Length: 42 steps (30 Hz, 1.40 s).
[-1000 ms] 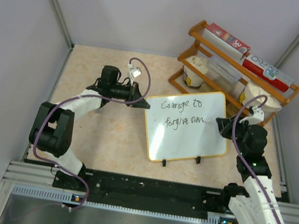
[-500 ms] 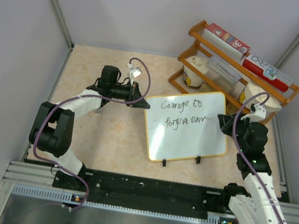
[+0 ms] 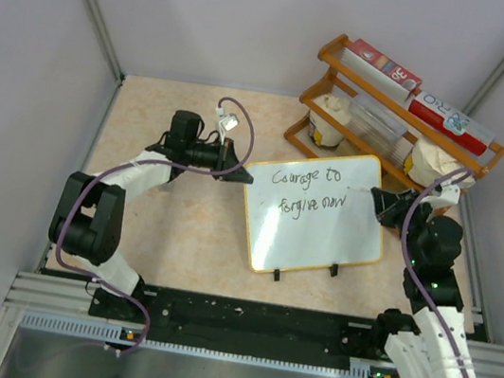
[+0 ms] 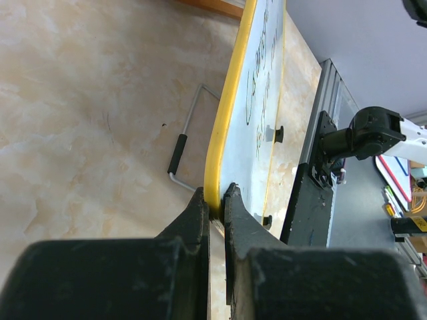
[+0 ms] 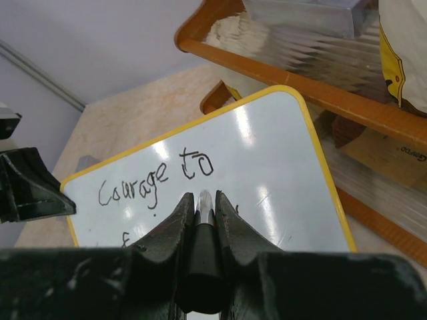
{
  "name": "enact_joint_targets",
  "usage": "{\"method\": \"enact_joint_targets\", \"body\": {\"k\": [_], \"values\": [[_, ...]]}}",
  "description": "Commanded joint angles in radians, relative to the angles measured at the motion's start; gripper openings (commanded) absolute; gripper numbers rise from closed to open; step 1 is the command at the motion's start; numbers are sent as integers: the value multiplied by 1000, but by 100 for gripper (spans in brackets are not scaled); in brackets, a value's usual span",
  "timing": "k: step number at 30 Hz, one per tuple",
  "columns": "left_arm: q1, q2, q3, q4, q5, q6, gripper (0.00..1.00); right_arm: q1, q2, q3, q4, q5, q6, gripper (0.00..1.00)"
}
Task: Write a sentence on the whiteboard
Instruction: Write a sentence on the whiteboard, then place the whiteboard marker at the center of the board.
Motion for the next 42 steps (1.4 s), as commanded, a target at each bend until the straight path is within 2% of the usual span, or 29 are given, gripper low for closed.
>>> {"method": "enact_joint_targets", "body": {"k": [1, 8, 10, 14, 17, 18, 22, 25, 30, 42], "values": [[-58, 33, -50, -45, -92, 197, 0, 5, -22, 61, 58, -47, 19, 0], [-58, 16, -24, -65, -107, 197, 0, 4, -18, 53, 69, -84, 36, 0], [-58, 10, -18, -66, -115, 195, 3, 5, -16, 52, 68, -93, 39, 0], [-58, -4, -10, -71, -118, 198, 16, 5, -13, 53, 54, -108, 36, 0], [-58, -25, -10, -75, -129, 198, 31, 5, -16, 56, 34, -114, 24, 0], [-58, -34, -16, -65, -133, 195, 42, 4, -18, 56, 32, -116, 24, 0], [-58, -109, -59, 18, -171, 168, 64, 2, -24, 58, 28, -121, 24, 0], [-58, -178, -95, 79, -211, 134, 75, 4, -22, 65, 29, -133, 25, 0], [-53, -266, -118, 107, -309, 109, 81, 2, -25, 72, -17, -150, 30, 0], [-35, -457, -242, 237, -498, 74, 85, 4, -25, 98, -150, -225, 67, 0]]}}
